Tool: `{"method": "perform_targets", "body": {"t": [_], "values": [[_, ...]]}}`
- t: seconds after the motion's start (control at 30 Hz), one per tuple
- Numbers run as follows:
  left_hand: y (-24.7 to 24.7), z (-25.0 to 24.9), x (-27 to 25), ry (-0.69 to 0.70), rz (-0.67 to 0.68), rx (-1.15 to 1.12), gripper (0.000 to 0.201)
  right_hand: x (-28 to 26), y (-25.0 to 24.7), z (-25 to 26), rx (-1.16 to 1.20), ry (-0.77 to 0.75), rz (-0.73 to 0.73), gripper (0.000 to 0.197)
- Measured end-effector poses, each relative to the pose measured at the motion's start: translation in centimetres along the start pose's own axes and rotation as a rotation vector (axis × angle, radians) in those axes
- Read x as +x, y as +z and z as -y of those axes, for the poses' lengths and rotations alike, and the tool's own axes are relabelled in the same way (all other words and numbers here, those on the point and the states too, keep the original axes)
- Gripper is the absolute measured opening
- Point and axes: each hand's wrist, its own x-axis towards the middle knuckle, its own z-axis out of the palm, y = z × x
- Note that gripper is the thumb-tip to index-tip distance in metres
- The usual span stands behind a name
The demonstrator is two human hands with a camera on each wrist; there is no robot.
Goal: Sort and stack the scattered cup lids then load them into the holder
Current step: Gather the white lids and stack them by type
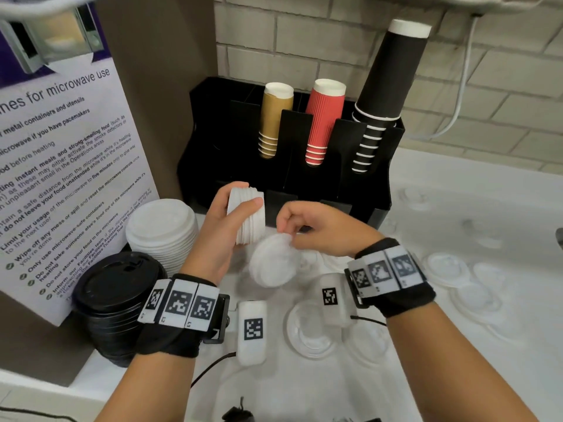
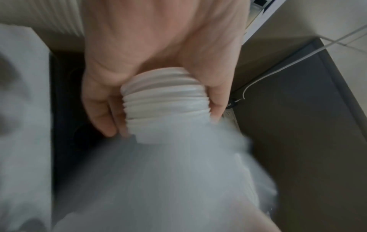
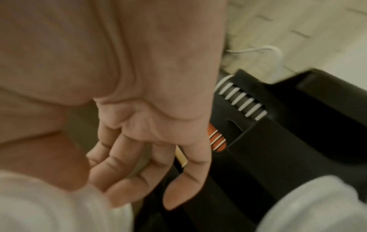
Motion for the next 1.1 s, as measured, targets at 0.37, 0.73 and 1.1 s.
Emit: {"method": "perform_targets", "body": {"t": [0.37,0.73,1.1], "values": [[1.5,-0.1,-1.2,-0.3,0.221,-0.236,0.053,0.0,1.5,0.2,0.474,0.105,-0.417,0.033],[1.3,-0.1,-0.9,-0.289,0.154,-0.298,0.073,-1.0,3.0,0.5,0.247,-0.046,-0.508,0.048],[1.4,0.0,-1.0,-0.266,0.183,-0.266,0.066,-0.9,2.9,0.6,0.27,-0.115,-0.516,0.039]]}}
